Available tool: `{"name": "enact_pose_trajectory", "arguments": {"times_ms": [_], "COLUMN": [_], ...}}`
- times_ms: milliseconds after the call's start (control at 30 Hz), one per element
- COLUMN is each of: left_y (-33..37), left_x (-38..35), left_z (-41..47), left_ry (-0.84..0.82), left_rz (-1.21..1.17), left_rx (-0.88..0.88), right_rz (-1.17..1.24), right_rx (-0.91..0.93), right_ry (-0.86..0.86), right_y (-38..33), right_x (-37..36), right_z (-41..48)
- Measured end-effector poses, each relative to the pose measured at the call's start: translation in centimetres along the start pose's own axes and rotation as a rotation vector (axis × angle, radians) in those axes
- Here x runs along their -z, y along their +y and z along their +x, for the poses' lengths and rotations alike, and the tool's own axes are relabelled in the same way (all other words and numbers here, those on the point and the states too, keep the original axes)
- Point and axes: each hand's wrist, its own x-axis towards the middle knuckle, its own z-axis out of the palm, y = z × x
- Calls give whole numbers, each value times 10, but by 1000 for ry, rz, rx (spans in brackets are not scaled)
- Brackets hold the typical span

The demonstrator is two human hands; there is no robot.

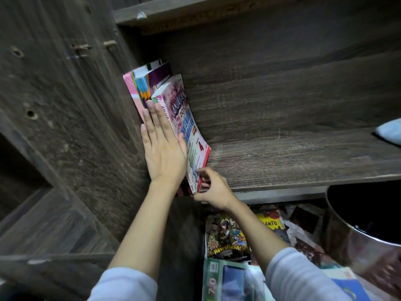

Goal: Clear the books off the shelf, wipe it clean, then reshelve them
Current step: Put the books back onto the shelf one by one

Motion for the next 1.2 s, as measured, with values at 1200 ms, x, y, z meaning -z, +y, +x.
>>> {"name": "enact_pose_trajectory", "arguments": {"times_ms": [1200], "left_y": [3], "left_x": [3], "left_z": [0], "left_ry": [-165], "left_rz": [72], "left_rx": [15], "right_rz": [-157], "right_rx": [45], "right_ry": [39], "right_y": [1], "right_x": [-3], "right_z": [0]}}
